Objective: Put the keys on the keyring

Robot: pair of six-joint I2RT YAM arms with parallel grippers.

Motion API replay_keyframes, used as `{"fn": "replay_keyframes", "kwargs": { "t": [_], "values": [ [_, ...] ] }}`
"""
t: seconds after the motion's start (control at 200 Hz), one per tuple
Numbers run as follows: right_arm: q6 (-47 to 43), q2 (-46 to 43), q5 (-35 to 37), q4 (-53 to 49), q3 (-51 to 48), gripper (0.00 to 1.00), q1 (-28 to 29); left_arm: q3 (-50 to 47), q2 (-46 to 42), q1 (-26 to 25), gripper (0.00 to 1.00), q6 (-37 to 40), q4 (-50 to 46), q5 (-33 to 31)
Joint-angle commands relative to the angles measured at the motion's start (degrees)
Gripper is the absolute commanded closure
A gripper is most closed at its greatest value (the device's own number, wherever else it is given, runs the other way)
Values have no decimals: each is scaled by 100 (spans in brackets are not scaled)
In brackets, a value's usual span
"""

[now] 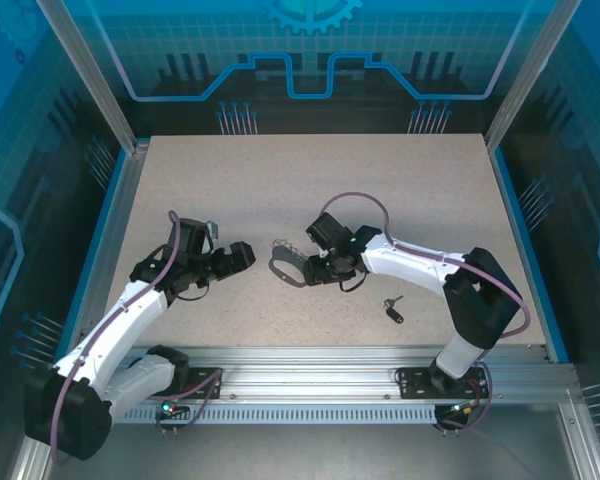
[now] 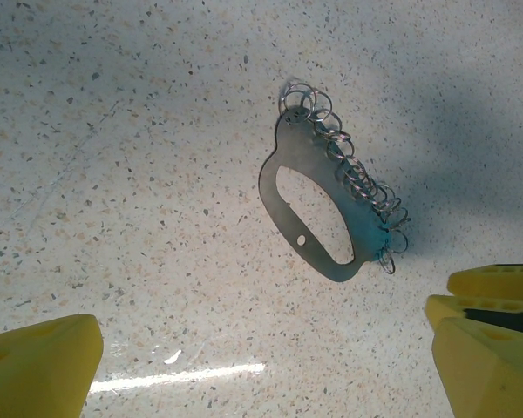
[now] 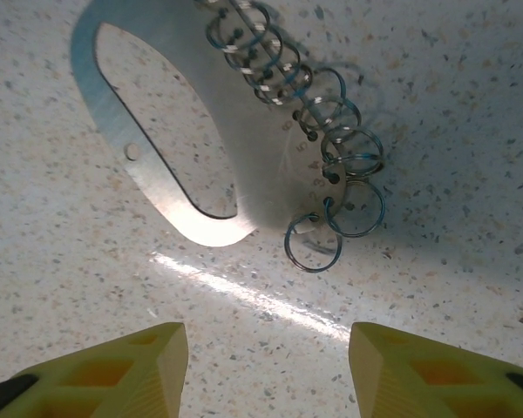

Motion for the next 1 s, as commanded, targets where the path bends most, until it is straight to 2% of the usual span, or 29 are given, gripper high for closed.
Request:
{"fn": "replay_keyframes", "kwargs": {
  "t": [0.0, 0.42, 0.995],
  "values": [
    [6, 211, -144, 131, -148, 47, 55, 1, -28, -29, 1, -169, -26, 70],
    [-273, 936, -230, 226, 325, 47, -11, -157, -95, -33, 1, -320, 40, -62],
    [-812, 1433, -373, -130, 1139, 47, -241, -184, -114, -30, 1, -400, 79, -133]
  ]
}}
